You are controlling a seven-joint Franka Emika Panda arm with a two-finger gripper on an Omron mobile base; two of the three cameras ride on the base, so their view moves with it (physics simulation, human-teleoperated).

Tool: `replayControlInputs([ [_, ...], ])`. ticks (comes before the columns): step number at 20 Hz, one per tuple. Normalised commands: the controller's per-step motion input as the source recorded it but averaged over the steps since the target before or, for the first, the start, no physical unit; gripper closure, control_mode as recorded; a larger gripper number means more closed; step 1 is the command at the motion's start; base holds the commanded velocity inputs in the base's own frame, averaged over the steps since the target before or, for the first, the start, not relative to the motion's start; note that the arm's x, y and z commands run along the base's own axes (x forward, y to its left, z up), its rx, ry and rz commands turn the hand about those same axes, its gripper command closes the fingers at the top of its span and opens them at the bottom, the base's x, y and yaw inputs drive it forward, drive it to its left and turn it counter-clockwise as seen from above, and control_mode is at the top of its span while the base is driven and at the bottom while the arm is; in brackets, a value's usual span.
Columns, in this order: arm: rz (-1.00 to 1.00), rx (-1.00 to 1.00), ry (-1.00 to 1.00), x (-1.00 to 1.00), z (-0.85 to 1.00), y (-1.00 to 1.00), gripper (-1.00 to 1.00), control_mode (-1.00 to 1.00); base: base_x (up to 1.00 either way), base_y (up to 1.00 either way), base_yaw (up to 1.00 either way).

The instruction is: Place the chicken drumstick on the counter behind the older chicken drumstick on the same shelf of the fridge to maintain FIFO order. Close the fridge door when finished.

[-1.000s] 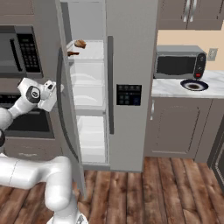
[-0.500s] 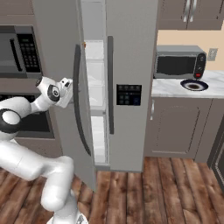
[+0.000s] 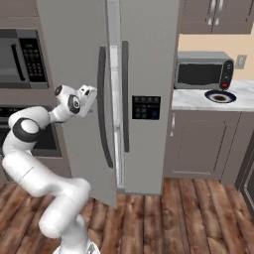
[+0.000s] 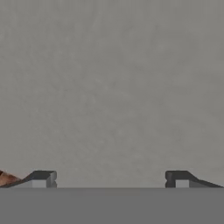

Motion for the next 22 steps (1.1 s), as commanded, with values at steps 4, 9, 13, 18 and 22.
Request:
replayControlInputs([
  [4, 0.0, 0.01, 0.0, 0.9, 0.0, 0.0, -1.0, -1.0, 0.0, 0.0, 0.0],
  [9, 0.0, 0.0, 0.0, 0.82, 0.06, 0.0, -1.0, -1.0, 0.0, 0.0, 0.0],
  [13, 0.0, 0.0, 0.0, 0.82, 0.1, 0.0, -1.0, -1.0, 0.0, 0.0, 0.0],
  [18, 0.0, 0.0, 0.0, 0.68, 0.0, 0.0, -1.0, -1.0, 0.0, 0.0, 0.0],
  [22, 0.0, 0.0, -0.01, 0.04, 0.0, 0.0, -1.0, -1.0, 0.0, 0.0, 0.0],
])
